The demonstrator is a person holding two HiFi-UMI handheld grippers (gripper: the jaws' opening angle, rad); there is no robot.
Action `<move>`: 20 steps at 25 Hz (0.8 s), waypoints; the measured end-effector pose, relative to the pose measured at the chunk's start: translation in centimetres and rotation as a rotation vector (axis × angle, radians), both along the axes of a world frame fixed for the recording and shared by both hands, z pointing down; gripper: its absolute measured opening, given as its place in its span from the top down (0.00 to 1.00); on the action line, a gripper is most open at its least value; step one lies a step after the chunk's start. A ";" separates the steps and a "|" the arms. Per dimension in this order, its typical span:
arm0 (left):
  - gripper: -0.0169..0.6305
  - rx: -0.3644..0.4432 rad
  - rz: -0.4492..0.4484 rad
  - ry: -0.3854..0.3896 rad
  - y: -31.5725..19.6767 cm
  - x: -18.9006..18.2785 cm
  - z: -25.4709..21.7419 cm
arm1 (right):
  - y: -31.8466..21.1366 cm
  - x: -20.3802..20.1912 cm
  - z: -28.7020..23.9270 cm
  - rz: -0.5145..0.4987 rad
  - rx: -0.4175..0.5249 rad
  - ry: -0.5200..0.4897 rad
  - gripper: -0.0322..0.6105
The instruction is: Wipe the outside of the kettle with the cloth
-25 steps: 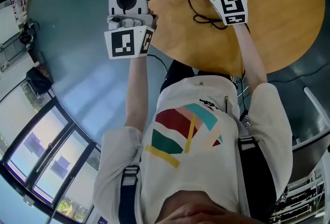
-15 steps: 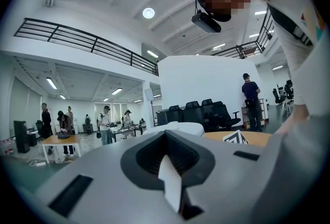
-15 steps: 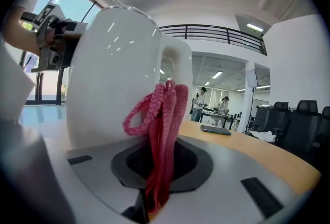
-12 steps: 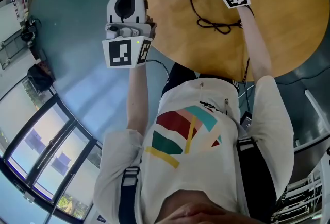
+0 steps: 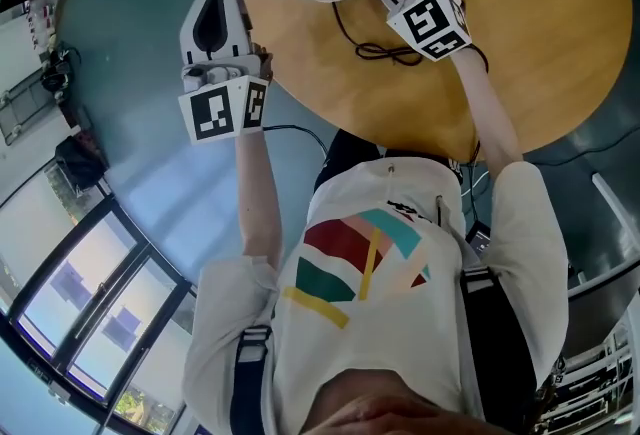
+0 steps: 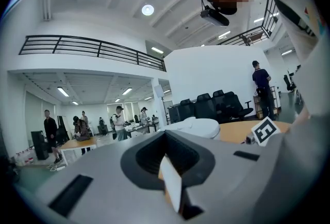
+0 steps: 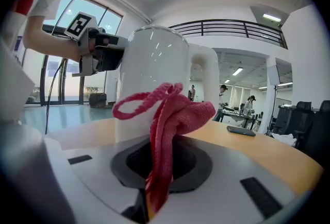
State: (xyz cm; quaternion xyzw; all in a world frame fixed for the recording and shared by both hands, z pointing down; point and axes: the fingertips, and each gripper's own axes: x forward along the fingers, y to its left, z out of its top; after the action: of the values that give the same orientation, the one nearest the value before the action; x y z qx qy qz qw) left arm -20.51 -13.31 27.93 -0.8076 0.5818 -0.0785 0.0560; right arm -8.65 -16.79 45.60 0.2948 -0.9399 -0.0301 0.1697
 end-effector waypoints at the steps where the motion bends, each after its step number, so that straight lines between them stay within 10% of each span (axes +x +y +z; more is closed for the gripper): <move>1: 0.91 -0.003 -0.013 -0.011 0.0 -0.3 0.1 | 0.0 0.1 0.0 0.013 0.004 -0.010 0.89; 11: 0.91 0.041 0.015 -0.051 1.5 0.8 -0.7 | -3.3 0.7 -11.8 0.029 0.231 -0.202 0.89; 20: 0.91 -0.014 0.055 0.002 1.1 0.9 0.7 | -4.4 0.0 -11.3 -0.004 0.226 -0.229 0.89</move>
State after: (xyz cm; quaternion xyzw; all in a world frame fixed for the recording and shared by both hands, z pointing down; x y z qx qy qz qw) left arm -19.58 -12.24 28.61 -0.8237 0.5588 -0.0801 0.0521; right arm -8.64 -21.19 34.31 0.3117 -0.9443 -0.1021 0.0271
